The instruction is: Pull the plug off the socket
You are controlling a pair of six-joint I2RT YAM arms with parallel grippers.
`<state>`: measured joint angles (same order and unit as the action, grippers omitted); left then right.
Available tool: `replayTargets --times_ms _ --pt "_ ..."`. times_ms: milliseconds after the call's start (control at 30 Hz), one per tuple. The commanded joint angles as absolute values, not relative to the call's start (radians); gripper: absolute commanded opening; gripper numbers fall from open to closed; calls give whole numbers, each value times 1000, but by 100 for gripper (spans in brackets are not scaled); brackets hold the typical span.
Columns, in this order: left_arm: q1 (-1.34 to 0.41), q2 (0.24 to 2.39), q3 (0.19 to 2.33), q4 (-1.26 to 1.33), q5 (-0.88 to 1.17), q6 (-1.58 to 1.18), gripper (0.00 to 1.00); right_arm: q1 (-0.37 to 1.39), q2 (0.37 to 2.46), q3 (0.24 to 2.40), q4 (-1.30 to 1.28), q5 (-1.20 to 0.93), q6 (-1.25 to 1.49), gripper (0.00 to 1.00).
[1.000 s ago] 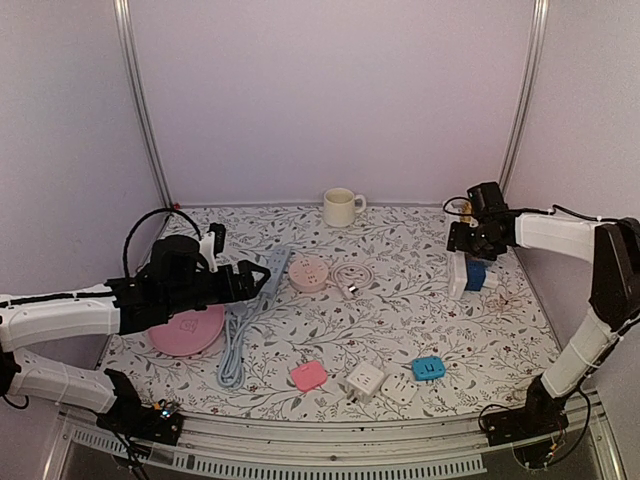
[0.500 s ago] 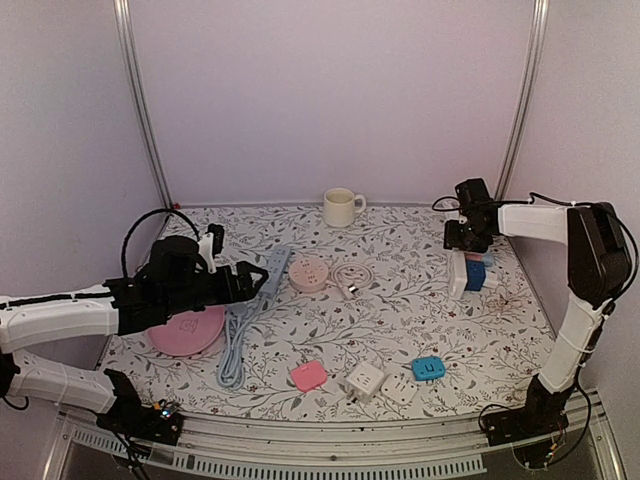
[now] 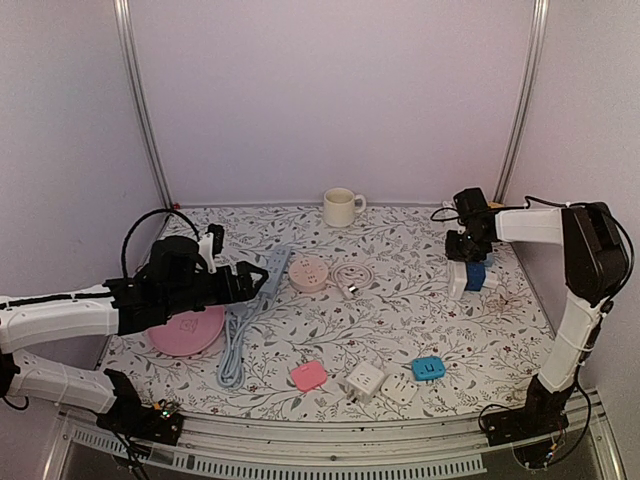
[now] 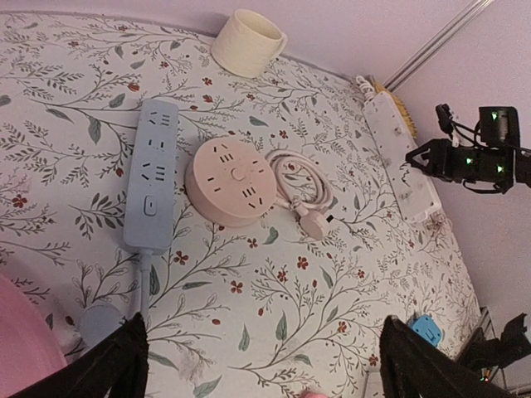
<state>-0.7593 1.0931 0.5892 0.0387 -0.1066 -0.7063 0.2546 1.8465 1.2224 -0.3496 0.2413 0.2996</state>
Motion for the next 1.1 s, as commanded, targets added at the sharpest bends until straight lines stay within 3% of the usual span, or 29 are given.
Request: replayTargets --times_ms 0,200,567,700,800,1067 --pt "-771 1090 574 49 -113 -704 97 275 1816 1172 -348 205 316 35" --pt "-772 1106 572 61 -105 -711 97 377 1781 1144 -352 196 356 26" --pt "-774 1143 565 93 -84 -726 97 672 1810 1202 -347 162 523 25" --pt "-778 1154 565 98 -81 -727 97 779 1874 1325 -347 153 578 26" --pt "-779 1162 563 101 -80 -729 97 849 1933 1413 -345 155 611 28" --pt "-782 1180 565 110 -78 -728 97 940 2059 1616 -347 133 622 46"
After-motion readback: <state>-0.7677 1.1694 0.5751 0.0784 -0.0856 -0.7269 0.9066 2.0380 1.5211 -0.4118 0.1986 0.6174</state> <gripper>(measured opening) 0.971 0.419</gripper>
